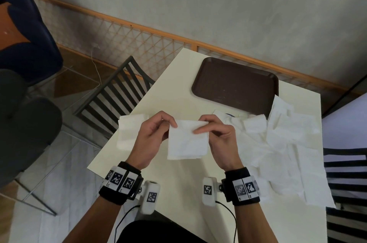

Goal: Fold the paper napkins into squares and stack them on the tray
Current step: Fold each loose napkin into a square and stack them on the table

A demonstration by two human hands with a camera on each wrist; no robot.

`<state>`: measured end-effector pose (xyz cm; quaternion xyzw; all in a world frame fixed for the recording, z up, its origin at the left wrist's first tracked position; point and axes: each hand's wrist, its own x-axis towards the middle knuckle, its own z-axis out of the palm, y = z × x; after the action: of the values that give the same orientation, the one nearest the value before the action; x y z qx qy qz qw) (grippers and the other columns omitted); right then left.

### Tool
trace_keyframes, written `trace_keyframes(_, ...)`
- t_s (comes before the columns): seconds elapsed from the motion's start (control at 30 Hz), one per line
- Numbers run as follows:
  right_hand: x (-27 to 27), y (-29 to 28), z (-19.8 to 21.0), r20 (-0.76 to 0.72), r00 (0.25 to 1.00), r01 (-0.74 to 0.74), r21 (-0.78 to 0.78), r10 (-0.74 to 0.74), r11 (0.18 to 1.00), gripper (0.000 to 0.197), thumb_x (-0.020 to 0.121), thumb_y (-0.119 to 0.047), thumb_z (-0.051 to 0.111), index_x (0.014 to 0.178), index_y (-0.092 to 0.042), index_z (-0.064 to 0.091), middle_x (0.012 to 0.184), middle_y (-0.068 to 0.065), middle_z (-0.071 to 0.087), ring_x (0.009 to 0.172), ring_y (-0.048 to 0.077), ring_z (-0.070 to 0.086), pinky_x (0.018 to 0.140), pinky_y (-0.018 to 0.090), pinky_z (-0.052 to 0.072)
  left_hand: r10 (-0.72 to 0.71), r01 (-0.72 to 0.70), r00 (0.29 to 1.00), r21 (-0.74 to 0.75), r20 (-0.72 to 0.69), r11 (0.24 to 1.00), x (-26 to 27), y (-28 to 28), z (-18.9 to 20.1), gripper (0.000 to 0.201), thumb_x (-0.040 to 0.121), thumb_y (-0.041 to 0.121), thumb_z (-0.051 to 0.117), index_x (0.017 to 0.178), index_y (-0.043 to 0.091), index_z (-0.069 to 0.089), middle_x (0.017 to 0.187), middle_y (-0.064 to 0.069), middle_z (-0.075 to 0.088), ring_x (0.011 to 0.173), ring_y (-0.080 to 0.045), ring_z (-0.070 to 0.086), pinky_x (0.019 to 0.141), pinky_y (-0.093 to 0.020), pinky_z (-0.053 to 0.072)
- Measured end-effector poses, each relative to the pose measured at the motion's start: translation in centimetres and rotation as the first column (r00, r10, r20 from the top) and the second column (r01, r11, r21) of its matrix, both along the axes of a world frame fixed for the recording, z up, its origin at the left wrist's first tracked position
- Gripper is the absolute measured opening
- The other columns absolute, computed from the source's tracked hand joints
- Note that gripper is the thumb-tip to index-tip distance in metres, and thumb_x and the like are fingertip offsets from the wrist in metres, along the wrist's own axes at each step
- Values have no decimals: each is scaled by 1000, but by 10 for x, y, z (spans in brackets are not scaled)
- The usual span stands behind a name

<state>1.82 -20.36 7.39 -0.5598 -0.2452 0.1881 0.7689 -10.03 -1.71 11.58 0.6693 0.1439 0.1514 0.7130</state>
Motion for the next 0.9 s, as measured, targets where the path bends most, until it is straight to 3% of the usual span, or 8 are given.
trace_keyframes(0.13,1,-3,3,54,996,-72,-2,72,997,23,85,-1,64,85,-6,87,118,18,62,108,29,60,90,37,48,23,-23,1000,43,-3,999,-2,3,4,24,98,8,44,83,8,63,85,-10,55,80,-24,47,72,-26,44)
trace_keyframes(0.23,0,-1,5,-10,1000,-27,26,28,999,36,77,3,46,88,-1,80,118,21,64,115,33,59,100,40,47,-25,14,999,330,30,944,-9,5,5,19,100,14,50,86,10,63,82,-5,61,76,-29,52,71,-27,41)
trace_keyframes(0.37,-23,28,10,534,845,302,-437,-26,847,35,114,-40,45,99,-21,71,104,-8,70,104,20,62,92,41,50,-136,104,991,594,9,798,-12,2,4,20,105,6,60,86,12,60,75,2,59,70,-21,58,70,-24,48)
trace_keyframes(0.53,-37,60,5,743,656,542,-340,-134,769,39,115,-36,49,80,-17,52,76,-10,49,78,21,45,70,44,46,90,-130,991,541,100,831,-15,7,11,40,108,28,55,74,9,54,65,-1,51,64,-18,51,66,-15,40)
trace_keyframes(0.6,-36,65,6,694,680,575,-305,-237,759,40,114,-34,53,77,-19,45,73,-9,46,73,21,44,66,40,42,187,-240,970,511,154,826,-21,11,13,41,108,28,59,72,9,56,64,0,53,64,-18,54,69,-16,43)
trace_keyframes(0.7,-40,80,13,347,861,480,-312,-372,820,35,115,-35,55,87,-15,47,76,-1,62,72,21,61,65,34,49,308,-346,938,476,158,809,-26,26,7,32,103,26,73,76,13,62,69,3,61,65,-21,58,68,-31,51)
trace_keyframes(0.83,-52,115,-5,183,976,178,-364,-117,914,23,108,-26,69,105,-23,47,87,7,64,72,28,62,63,38,52,418,-392,908,431,37,813,-27,66,-18,21,96,24,82,94,21,61,84,4,69,74,-28,66,64,-41,54)
trace_keyframes(0.9,-53,139,-29,230,972,146,-445,-45,884,17,105,-20,71,103,-20,54,85,4,64,71,24,60,67,38,53,443,-373,896,495,-27,785,-24,91,-41,19,99,19,78,97,27,60,81,14,66,65,-12,60,60,-35,50)
